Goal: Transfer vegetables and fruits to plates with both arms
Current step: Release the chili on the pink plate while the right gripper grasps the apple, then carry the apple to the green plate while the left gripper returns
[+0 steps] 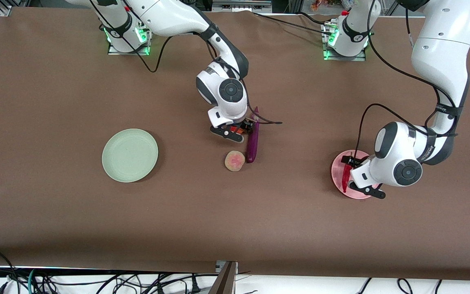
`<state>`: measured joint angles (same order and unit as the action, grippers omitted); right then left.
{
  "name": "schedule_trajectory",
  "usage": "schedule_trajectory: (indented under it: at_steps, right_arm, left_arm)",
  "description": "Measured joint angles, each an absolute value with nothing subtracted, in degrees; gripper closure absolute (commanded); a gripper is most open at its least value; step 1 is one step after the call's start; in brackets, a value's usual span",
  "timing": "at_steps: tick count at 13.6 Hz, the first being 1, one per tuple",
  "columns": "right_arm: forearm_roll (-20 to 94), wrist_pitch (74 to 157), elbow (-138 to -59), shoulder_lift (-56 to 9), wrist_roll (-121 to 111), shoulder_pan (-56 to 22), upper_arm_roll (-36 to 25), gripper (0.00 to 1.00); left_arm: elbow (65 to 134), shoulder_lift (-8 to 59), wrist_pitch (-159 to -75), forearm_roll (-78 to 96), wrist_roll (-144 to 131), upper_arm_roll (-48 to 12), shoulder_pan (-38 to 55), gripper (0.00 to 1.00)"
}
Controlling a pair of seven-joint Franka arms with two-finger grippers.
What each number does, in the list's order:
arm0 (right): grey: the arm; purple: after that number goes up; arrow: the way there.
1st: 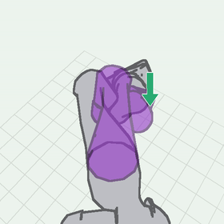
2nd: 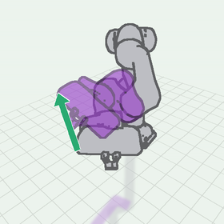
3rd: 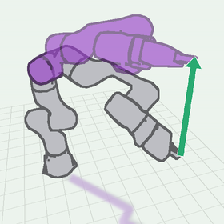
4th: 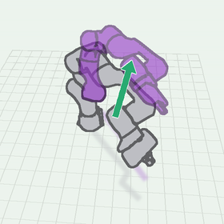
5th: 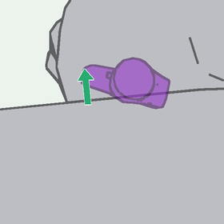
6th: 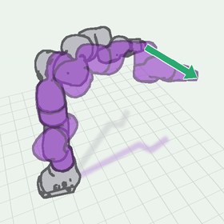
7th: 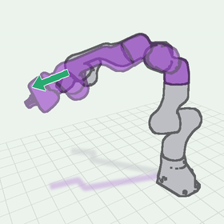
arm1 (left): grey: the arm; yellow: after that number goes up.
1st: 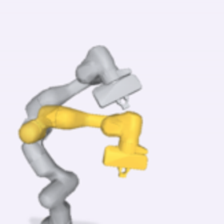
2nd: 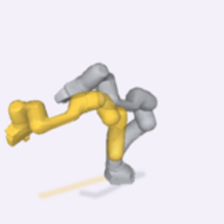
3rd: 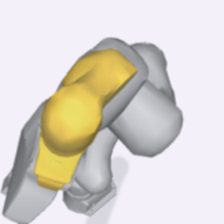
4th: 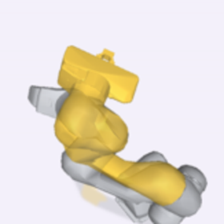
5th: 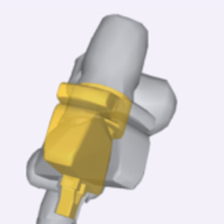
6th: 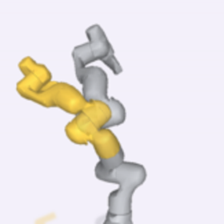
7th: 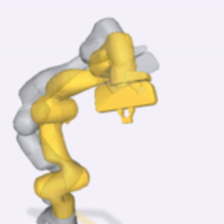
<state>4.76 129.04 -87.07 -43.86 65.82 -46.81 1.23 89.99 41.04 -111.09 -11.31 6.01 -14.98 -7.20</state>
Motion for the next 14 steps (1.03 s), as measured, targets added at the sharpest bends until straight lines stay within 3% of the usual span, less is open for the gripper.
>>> schedule_trajectory:
  at_steps: [2, 3, 7, 11, 14]
  right_arm:
    - [4.8, 129.0, -87.0, -43.7, 65.8, -46.8, 1.2, 0.69]
    - [4.8, 129.0, -87.0, -43.8, 65.8, -46.8, 1.2, 0.77]
    - [4.8, 126.8, -86.4, -43.4, 64.6, -46.6, 0.7, 0.78]
    - [4.8, 115.1, -85.1, -37.9, 56.3, -42.1, -0.1, 0.77]
    - [4.7, 105.8, -85.2, -32.7, 46.3, -36.9, -1.3, 0.76]
  left_arm:
    - [90.0, 41.0, -111.1, -11.3, 6.0, -15.0, -7.2, 0.0]
    - [90.0, 41.0, -111.1, -11.3, 6.0, -15.0, -7.2, 0.0]
    - [90.0, 41.0, -111.1, -11.3, 6.0, -15.0, -7.2, 0.0]
    - [89.6, 40.9, -110.6, -11.3, 6.0, -15.4, -7.3, 0.0]
    - [88.2, 38.3, -106.2, -10.7, 5.7, -19.7, -7.2, 0.0]
